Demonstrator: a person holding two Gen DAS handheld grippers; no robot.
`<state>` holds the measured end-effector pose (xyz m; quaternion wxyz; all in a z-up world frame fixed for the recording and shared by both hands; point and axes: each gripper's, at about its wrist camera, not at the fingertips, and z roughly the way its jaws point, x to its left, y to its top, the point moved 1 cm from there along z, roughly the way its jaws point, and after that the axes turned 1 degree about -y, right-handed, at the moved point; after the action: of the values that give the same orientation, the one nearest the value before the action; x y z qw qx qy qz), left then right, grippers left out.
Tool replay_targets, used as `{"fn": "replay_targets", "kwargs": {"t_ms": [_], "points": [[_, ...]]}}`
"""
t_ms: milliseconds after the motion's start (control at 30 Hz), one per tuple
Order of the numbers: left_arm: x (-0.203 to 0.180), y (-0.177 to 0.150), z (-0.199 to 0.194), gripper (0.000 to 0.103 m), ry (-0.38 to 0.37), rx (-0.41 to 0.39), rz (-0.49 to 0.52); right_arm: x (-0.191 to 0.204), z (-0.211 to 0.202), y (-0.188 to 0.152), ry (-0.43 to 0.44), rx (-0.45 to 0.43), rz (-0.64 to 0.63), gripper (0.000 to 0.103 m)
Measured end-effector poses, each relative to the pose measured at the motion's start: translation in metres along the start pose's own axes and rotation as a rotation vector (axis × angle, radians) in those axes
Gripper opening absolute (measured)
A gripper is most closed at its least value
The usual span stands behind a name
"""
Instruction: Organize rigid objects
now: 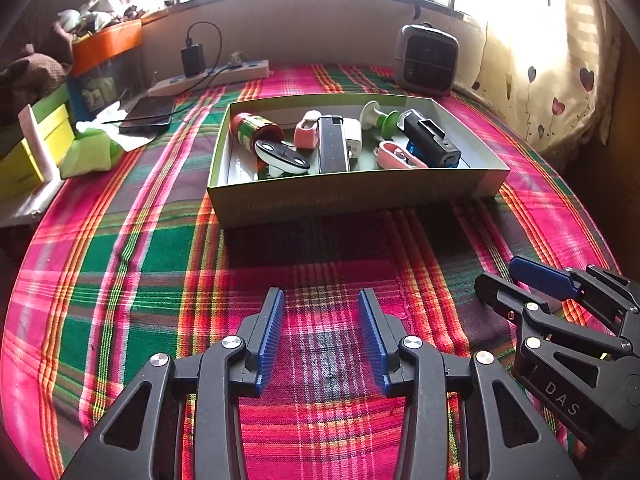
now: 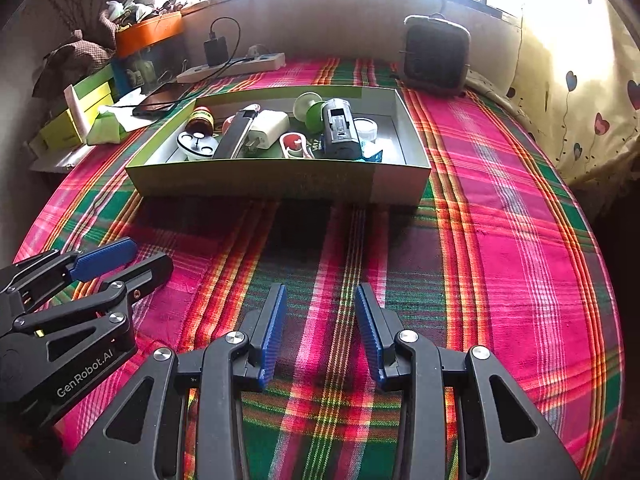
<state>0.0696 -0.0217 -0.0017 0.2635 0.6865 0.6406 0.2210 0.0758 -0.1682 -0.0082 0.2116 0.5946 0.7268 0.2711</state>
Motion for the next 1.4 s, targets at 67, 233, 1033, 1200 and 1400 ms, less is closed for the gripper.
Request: {"fn": "replay_targets", "kwargs": {"t_ms": [67,233,1033,1200,1400], "points": [[-0.0021,-0.0004,0.0000,0.040,0.007,0.001,0.005,-0.0006,-0.0004,-0.0010,-0.007,0.001,-0.004,0.040],[-0.0051,-0.0005,0.0010,0.046,0.012,0.004,0.017,-0.0054,-0.0006,-0.0020,-0.029,0.007,0.012,0.053],[-0.0097,-0.0010,0.0015,0.052,0.022,0.006,0.023,-0.0085,0.0007,-0.0024,-0.039,0.012,0.025,0.063],[-0.0098,-0.0009,0.0016,0.052,0.022,0.007,0.024,-0.0078,0.0010,-0.0026,-0.037,0.013,0.023,0.064],[-0.0100,-0.0009,0.0016,0.052,0.023,0.007,0.024,-0.0076,0.0013,-0.0027,-0.037,0.013,0.023,0.064]]}}
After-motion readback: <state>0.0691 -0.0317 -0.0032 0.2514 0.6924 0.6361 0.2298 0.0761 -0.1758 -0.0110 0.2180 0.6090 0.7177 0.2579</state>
